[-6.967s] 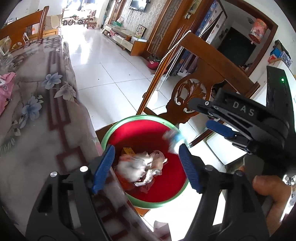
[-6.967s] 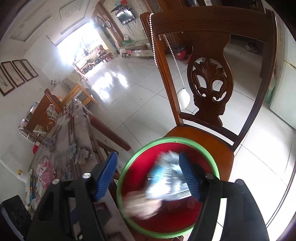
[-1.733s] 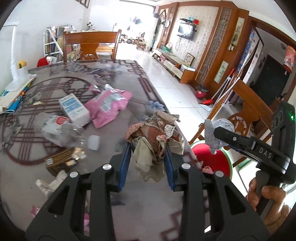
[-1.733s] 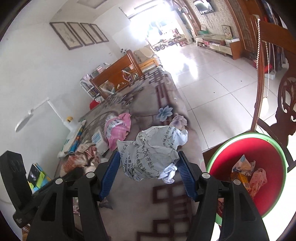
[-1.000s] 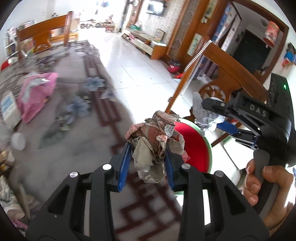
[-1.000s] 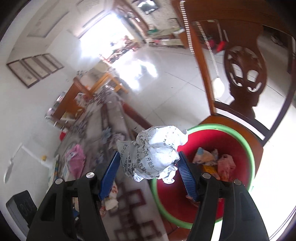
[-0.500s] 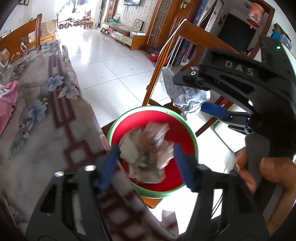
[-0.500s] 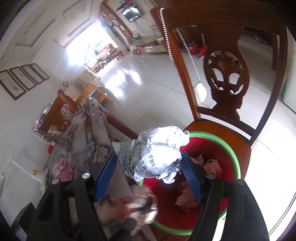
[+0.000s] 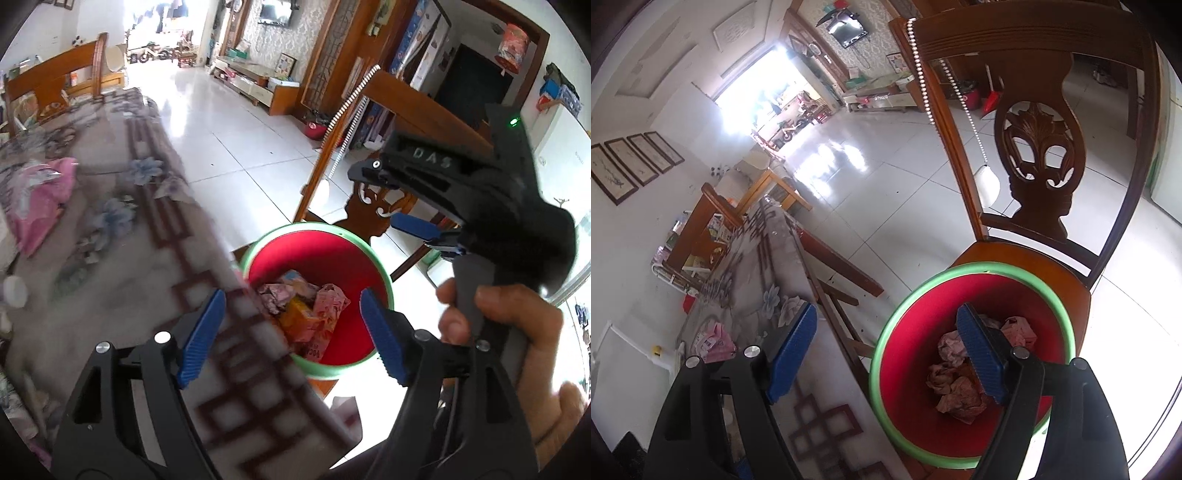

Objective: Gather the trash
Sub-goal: 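Grasp the white printed paper cups with the right tool while the left tool grasps the pink wrapper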

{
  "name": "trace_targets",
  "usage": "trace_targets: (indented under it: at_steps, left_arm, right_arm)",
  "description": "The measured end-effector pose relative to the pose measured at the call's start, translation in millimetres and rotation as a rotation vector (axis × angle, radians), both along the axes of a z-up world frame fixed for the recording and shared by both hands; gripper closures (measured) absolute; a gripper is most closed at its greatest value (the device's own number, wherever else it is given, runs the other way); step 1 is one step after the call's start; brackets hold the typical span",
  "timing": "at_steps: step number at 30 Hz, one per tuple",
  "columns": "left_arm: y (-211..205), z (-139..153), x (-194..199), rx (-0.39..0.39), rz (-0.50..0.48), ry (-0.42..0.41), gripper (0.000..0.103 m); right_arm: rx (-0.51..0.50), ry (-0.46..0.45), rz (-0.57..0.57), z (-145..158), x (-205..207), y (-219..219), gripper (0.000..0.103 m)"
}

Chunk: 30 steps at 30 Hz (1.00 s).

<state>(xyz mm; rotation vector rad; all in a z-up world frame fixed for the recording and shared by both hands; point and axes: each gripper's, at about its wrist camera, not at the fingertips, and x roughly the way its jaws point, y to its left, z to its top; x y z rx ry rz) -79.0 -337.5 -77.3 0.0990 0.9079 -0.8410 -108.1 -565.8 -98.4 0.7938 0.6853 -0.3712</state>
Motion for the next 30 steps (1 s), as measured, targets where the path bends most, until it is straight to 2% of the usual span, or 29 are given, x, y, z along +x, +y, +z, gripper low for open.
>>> trace_targets:
  at_steps: [5,10,14,18,21,23,26,30]
  left_arm:
    - [58,15,-1,0.0,0.082,-0.03,0.023]
    - [146,18,0,0.046,0.237,-0.028,0.022]
    - [219,11,-6,0.077,0.381,0.027,0.021]
    - [289,-3,-20,0.019,0.559,0.121,0.021]
    - [311,-19,-19,-0.028,0.615,0.208,0.021]
    - [312,-23,-16,-0.051,0.618,0.222,0.021]
    - [310,-20,-11,-0.021,0.601,0.168,0.021]
    - [312,-20,6,0.063,0.61,0.075,0.021]
  right_arm:
    - [-0.018,0.008,0.047,4,12,17,0.028]
    - [-0.03,0.019,0.098,8,24,38,0.028]
    - [-0.055,0.035,0.165,11,35,64,0.028]
    - [-0.113,0.052,0.255,17,48,101,0.028]
    - [-0.139,0.053,0.322,20,57,129,0.028]
    - [-0.156,0.051,0.361,22,63,145,0.027]
    - [-0.208,0.048,0.437,26,71,176,0.027]
    - [-0.263,0.04,0.536,29,79,213,0.027]
